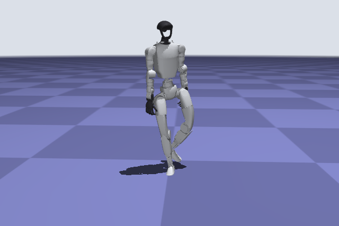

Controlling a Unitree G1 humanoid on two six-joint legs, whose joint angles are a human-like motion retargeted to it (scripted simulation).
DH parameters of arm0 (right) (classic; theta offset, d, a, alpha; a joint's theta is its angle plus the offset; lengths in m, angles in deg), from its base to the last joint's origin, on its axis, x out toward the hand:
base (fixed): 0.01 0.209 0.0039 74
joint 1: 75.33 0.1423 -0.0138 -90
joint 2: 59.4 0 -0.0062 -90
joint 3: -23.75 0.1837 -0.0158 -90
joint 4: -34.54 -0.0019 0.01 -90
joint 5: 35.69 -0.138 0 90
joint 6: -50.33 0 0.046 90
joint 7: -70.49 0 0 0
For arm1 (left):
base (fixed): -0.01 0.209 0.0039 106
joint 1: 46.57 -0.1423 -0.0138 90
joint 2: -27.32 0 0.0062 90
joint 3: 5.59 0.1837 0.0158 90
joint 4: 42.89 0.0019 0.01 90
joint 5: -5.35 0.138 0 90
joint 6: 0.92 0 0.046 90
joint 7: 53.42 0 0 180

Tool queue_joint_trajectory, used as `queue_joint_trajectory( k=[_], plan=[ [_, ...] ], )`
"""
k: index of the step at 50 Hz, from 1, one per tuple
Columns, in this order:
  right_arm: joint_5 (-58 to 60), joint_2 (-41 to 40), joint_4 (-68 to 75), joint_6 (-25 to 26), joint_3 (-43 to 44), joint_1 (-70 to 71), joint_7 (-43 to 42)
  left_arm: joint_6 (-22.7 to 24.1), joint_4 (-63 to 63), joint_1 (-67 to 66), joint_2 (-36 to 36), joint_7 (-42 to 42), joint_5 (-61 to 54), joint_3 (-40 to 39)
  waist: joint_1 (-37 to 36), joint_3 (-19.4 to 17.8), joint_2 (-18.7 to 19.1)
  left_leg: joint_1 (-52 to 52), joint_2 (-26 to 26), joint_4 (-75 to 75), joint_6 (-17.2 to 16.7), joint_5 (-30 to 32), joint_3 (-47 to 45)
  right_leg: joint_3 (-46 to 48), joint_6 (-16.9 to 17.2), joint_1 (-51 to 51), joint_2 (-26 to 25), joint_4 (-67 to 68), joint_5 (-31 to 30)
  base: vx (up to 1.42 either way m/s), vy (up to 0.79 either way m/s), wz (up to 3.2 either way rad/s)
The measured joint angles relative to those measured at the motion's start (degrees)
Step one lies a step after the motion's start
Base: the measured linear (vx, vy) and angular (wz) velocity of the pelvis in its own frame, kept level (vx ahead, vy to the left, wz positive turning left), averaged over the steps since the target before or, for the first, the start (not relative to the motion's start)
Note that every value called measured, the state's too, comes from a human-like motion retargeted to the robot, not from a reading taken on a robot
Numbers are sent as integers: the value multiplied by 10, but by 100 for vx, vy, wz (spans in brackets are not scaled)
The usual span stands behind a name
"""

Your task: Upper body actions

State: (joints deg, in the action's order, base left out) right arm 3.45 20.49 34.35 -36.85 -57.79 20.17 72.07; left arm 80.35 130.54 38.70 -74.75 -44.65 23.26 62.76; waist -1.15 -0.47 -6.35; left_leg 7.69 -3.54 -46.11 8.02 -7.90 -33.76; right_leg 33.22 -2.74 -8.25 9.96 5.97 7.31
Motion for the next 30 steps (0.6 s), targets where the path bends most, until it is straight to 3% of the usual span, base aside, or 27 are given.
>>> queue_joint_trajectory(
  k=[3, 5, 8, 10, 13, 15, 16, 18, 22, 26, 30],
  plan=[
    [48, -1, -13, -3, -25, 8, -8, 2, -2, -1, -3, -3, 8, 4, 8, 1, 8, 31, 10, 82, 4, -38, 46, -29, 0, 2, -14, -7, -12, 16, 7, -164],
    [60, -2, -16, -5, -26, 7, -9, 2, 0, 0, -3, -12, 13, 10, 4, -1, 21, 45, 36, 159, -18, -40, 124, -52, -1, 10, -35, -15, -20, 20, 6, -171],
    [32, 1, -8, -3, -12, 3, -2, 11, 3, 4, 1, -33, 10, 23, -13, -15, 53, 9, 78, 311, -68, -2, 285, -83, -5, 38, -88, -23, -23, 24, 6, -168],
    [7, 6, 5, -1, -1, -5, 5, 23, 2, -1, 2, -55, 6, 25, -19, -13, 63, -19, 87, 384, -52, 58, 314, -107, -2, 56, -105, -21, -20, 31, 13, -116],
    [-16, 15, 23, 12, 27, -16, 22, 25, 2, -4, -2, -61, 7, 17, 49, 9, 71, -38, 41, 394, -66, 52, 174, -89, 10, 61, -100, -12, -7, 24, 14, 49],
    [-47, 16, 30, 13, 55, -21, 19, 19, 3, 9, 1, -64, 3, 16, 85, 7, 80, -43, 76, 409, -48, 60, 276, -68, 19, 69, -103, -11, -3, 4, 6, 83],
    [-67, 19, 35, 6, 65, -26, 17, 20, 2, 16, 2, -64, -2, 17, 88, 3, 75, -45, 78, 408, -48, 61, 277, -67, 21, 75, -98, -12, -2, 5, 8, 21],
    [-109, 27, 45, -6, 77, -39, 21, 22, -3, 27, 6, -57, -4, 22, 70, -3, 68, -52, 85, 411, -40, 63, 263, -85, 22, 84, -97, -13, -4, 14, 12, -57],
    [-127, 41, 65, 7, 93, -70, 22, 25, -14, 28, 2, -51, 5, 28, 53, 21, 67, -60, 92, 427, -31, 61, 245, -87, 29, 74, -89, -10, -7, 20, 12, -32],
    [-94, 41, 63, 20, 84, -65, 13, 33, -6, 37, 1, -55, -18, 30, 56, 8, 63, -66, 94, 438, -24, 64, 219, -110, 28, 61, -91, 1, -12, -3, 8, -41],
    [-11, 26, 18, 2, 52, -45, 27, 18, 13, 40, 9, -33, -10, 33, 64, -6, 64, -68, 78, 453, -23, 62, 154, -145, 19, 27, -104, 32, 18, -14, -2, -125]
  ],
)
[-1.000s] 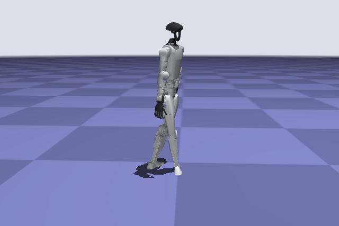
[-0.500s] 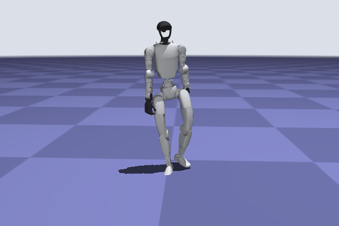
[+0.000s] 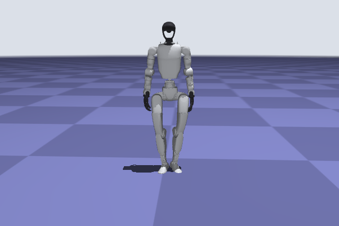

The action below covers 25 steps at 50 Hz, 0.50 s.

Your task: Upper body actions

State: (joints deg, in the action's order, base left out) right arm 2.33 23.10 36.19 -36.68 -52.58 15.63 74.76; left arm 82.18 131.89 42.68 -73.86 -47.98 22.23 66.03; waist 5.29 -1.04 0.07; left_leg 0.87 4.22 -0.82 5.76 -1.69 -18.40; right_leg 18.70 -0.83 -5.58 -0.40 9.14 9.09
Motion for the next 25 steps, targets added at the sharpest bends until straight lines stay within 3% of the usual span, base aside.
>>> queue_joint_trajectory(
  k=[7, 12, 17, 20, 25],
  plan=[
    [79, -29, -59, -22, -61, 26, -34, -20, 39, -8, 9, -8, 43, 28, 6, -6, 5, -5, -41, 9, -5, -29, -127, 245, 23, 12, 45, -20, 54, -25, -13, -229],
    [81, -34, -74, -30, -78, 37, -22, -19, 41, -24, 3, -13, 41, 9, 2, 2, 0, -37, -63, 18, -29, -59, -268, 366, 20, 19, 61, -28, 45, -23, -20, -319],
    [34, -27, -58, -26, -66, 49, -24, -27, 44, -29, 10, -12, 46, -11, 44, 12, 6, -73, -80, 18, -65, -76, -397, 349, -4, 13, 66, -26, -13, -18, -24, -229],
    [-9, -20, -33, -15, -45, 52, -32, -38, 45, -25, 21, -16, 55, -19, 67, 23, 5, -91, -81, 14, -86, -81, -449, 320, 15, 6, 67, -36, -56, -9, -27, -167],
    [-67, -3, 26, 5, -9, 36, -38, -44, 24, -36, 35, -21, 56, -34, 71, 52, 2, -128, -95, -10, -111, -65, -513, 265, -20, -11, 41, -69, -69, 11, -30, -153]
  ],
)
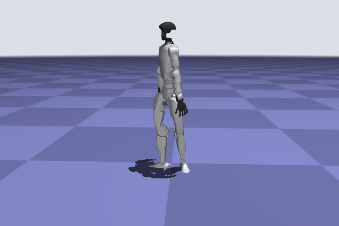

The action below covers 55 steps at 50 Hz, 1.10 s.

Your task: Upper body actions

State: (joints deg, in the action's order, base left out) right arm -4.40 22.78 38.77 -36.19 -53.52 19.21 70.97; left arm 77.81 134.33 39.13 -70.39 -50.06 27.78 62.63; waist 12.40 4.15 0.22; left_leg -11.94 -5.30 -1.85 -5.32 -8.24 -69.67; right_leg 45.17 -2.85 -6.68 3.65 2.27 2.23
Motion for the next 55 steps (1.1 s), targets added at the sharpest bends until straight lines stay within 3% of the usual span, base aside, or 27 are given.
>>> queue_joint_trajectory(
  k=[3, 5, 8, 10, 12, 17, 21, 22, 23, 25, 27, 29, 37, 43, 48, 50, 55],
  plan=[
    [-12, 6, 23, 14, 13, -13, 6, 6, -13, -4, -3, -8, -33, -5, -10, 4, -23, -27, -14, -45, 14, 53, -10, -39, -8, 5, 1, -9, 4, 15, -39, -130],
    [-12, 4, 28, 14, 15, -19, 4, 13, -22, -1, -3, -6, -51, -13, -8, 2, -55, -39, -17, -96, 54, 91, -8, -52, -9, 16, 24, -15, 3, 9, -36, -117],
    [-4, 2, 29, 11, 17, -27, 5, 18, -37, 9, -4, 2, -51, -10, -12, -3, -94, -16, -50, -233, 124, 90, 60, -88, -8, 29, 55, -18, 6, 13, -22, -107],
    [5, 2, 27, 13, 19, -32, 9, 19, -44, 17, -10, 0, -44, -1, -16, -10, -87, 60, -82, -338, 110, 76, 214, -99, -12, 35, 44, -20, 5, 7, -11, -96],
    [11, 3, 24, 17, 19, -29, 10, 23, -49, 29, -20, -2, -39, 8, -35, -15, -81, 113, -61, -380, 88, 48, 305, -121, -16, 29, 36, -20, 3, 3, -13, -137],
    [17, 1, 9, 15, 15, -26, 10, 49, -76, 37, -44, 8, -25, 41, -65, -35, -69, 158, 13, -321, 92, -10, 378, -173, -18, 26, 30, -16, -4, 2, -1, -124],
    [21, -3, -13, 12, 15, -24, 28, 67, -88, 36, -49, -1, 11, 76, -73, -48, -26, 176, 67, -184, 67, -10, 464, -193, -21, 36, -14, -23, -7, 11, 3, -87],
    [20, -4, -17, 10, 15, -24, 31, 70, -89, 35, -49, -5, 21, 83, -76, -50, -14, 176, 80, -141, 75, 1, 481, -198, -22, 40, -27, -24, -6, 13, 5, -87],
    [19, -5, -20, 9, 13, -24, 34, 71, -89, 33, -49, -6, 30, 89, -78, -52, -9, 176, 96, -102, 118, 18, 491, -208, -21, 45, -33, -24, -4, 17, 5, -58],
    [19, -6, -20, 7, 8, -26, 37, 74, -87, 22, -47, -3, 44, 97, -56, -41, 11, 157, 105, -79, 109, 0, 521, -215, -19, 43, -50, -20, 3, 22, 5, -14],
    [21, -10, -17, 10, -3, -21, 37, 73, -81, 13, -45, 4, 54, 85, -47, -32, 18, 160, 67, -71, 82, 18, 453, -237, -17, 34, -57, -13, 5, 13, 0, -37],
    [13, -19, -18, 11, -6, -12, 31, 66, -72, 14, -43, 2, 54, 73, -34, -36, 15, 162, 82, -68, 81, 14, 503, -235, -14, 31, -52, -8, 6, 0, 0, 0],
    [25, -31, -34, 1, -43, -12, 34, 30, -45, -6, -34, 21, 27, 30, -46, -34, 9, 153, 77, -60, 79, 9, 477, -244, -17, 26, -58, -3, 6, 7, -2, -21],
    [23, -31, -42, -7, -65, -3, 36, 28, -59, -12, -33, 29, 31, 23, -75, -56, 0, 168, 80, -72, 76, 19, 489, -213, -25, 33, -49, -10, 6, -4, -1, 22],
    [5, -34, -46, -13, -47, 2, 59, 46, -87, 10, -25, 19, 61, 64, -113, -90, -16, 196, 110, -65, 74, 51, 556, -132, -25, 48, -27, -23, 23, -19, -4, 171],
    [6, -34, -50, -13, -41, -9, 58, 50, -88, 11, -29, 6, 65, 77, -121, -87, -22, 190, 101, -56, 84, 25, 488, -85, -20, 52, -13, -28, 30, -2, 3, 253],
    [22, -41, -56, -2, -29, -22, 33, 67, -86, -1, -36, -39, 30, 72, -123, -62, -33, 126, 40, -35, 64, -26, 134, 16, 0, 55, 8, -31, 55, 1, 11, 262]
  ],
)
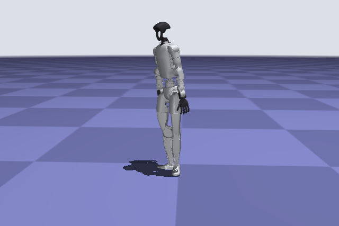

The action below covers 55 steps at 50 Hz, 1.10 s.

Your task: Upper body actions

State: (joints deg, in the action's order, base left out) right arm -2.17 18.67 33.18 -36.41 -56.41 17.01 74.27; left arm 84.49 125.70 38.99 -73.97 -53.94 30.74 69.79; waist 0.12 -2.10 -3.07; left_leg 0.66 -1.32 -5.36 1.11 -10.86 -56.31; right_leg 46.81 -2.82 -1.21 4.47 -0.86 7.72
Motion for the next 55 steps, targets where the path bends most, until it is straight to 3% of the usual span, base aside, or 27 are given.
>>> queue_joint_trajectory(
  k=[2, 5, 8, 10, 14, 17, 18, 20, 22, 26, 33, 35, 38, 40, 42, 43, 45, 48, 55],
  plan=[
    [2, -4, 0, -1, -1, -3, -4, 4, 5, -11, 2, -16, -15, -13, 15, 13, -6, -20, -11, -1, 2, 3, -74, 37, 12, 4, 10, 1, 10, 9, 15, 270],
    [11, -7, 0, -4, 4, -10, 1, -2, 29, -23, 7, -39, -31, -41, 29, 40, -19, -30, -19, -16, 11, 18, -113, 85, 30, 8, 28, 3, 19, 16, 13, 229],
    [10, -6, 2, -7, 16, -17, -3, -15, 66, -24, 13, -49, -49, -66, 16, 55, -25, -36, -13, -16, 10, 44, -101, 123, 46, 18, 34, 10, 22, 14, 25, 164],
    [9, -2, 6, -8, 27, -18, -7, -21, 89, -22, 15, -49, -66, -82, -3, 55, -12, -40, -9, 7, -33, 53, -71, 143, 56, 30, 18, 17, 24, 10, 30, 107],
    [15, 19, 8, -7, 40, -30, -7, -15, 120, -29, 7, -36, -86, -103, -32, 61, 9, -37, 23, 60, -17, 43, -17, 171, 82, 54, 16, 51, 9, 19, 38, 73],
    [-2, 32, 14, -4, 45, -29, -18, -13, 127, -28, 5, -25, -68, -92, -21, 59, 25, -13, 16, 48, -6, 36, 75, 151, 77, 55, 40, 111, -34, 8, 36, 135],
    [-13, 36, 18, -7, 48, -28, -22, -12, 124, -26, 6, -26, -58, -80, -12, 56, 38, -16, 5, 46, -3, 37, 59, 136, 62, 52, 50, 145, -53, 1, 31, 196],
    [-32, 45, 26, -14, 52, -26, -19, -13, 117, -16, 11, -23, -28, -57, 1, 43, 62, -15, -12, 41, 4, 36, 94, 72, 27, 31, 82, 241, -73, 6, 39, 188],
    [-38, 50, 39, -7, 54, -24, -12, -25, 111, -3, 17, -20, 4, -49, -1, 40, 58, -11, -6, 38, 12, 39, 115, -45, 37, -11, 100, 315, -71, 12, 32, 159],
    [-43, 45, 57, 3, 59, -25, -17, -28, 91, 10, 20, -9, 1, -31, 16, 32, 59, 4, -4, 34, 28, 53, 204, -267, 83, -62, 27, 350, -60, 9, 11, 199],
    [-9, 18, 14, -16, 24, -25, -6, -25, 57, 33, 32, 39, -11, -38, 54, 17, 40, 22, 19, 35, 42, 81, 340, -402, 91, -79, -58, 289, 11, 8, 1, 175],
    [8, 14, 4, -18, 12, -22, -1, -28, 56, 38, 34, 34, -12, -39, 49, 16, 24, 21, 35, 37, 44, 86, 362, -423, 101, -81, -70, 257, 24, 8, -3, 108],
    [33, 10, -15, -22, -3, -15, 3, -26, 64, 40, 33, 24, -23, -42, 29, 9, -3, 13, 65, 38, 47, 87, 375, -381, 83, -70, -61, 172, 18, 7, -2, 62],
    [48, 7, -29, -28, -12, -13, 3, -24, 72, 37, 32, 21, -30, -46, 22, 3, -9, 4, 70, 37, 46, 86, 388, -329, -4, -63, -62, 121, -9, 10, -2, 47],
    [62, 5, -39, -32, -20, -7, 4, -24, 83, 34, 33, 19, -31, -54, 9, 3, -23, 1, 80, 34, 44, 84, 385, -307, 36, -41, -39, 118, -1, 10, -3, 13],
    [67, 4, -43, -32, -21, -5, 4, -26, 87, 29, 32, 17, -28, -56, 5, 4, -22, 3, 79, 32, 44, 84, 388, -242, 23, -32, -36, 117, 5, 6, -3, 18],
    [77, 3, -51, -32, -22, 1, 7, -30, 94, 24, 27, 11, -29, -59, 2, 2, -22, 1, 78, 32, 42, 83, 394, -347, 42, -43, -57, 122, 6, 2, -4, 22],
    [79, 1, -64, -39, -26, 4, 7, -24, 97, 13, 26, 28, -28, -47, 9, 3, -13, 0, 72, 31, 41, 81, 398, -272, 40, -36, -39, 115, 2, 2, -7, 14],
    [62, -5, -51, -42, -19, -6, 16, -31, 90, 8, 43, 28, 13, -27, 42, 11, -22, 12, 66, -25, 23, 46, 406, -309, 43, -34, -41, 96, 0, 0, -10, 10]
  ],
)
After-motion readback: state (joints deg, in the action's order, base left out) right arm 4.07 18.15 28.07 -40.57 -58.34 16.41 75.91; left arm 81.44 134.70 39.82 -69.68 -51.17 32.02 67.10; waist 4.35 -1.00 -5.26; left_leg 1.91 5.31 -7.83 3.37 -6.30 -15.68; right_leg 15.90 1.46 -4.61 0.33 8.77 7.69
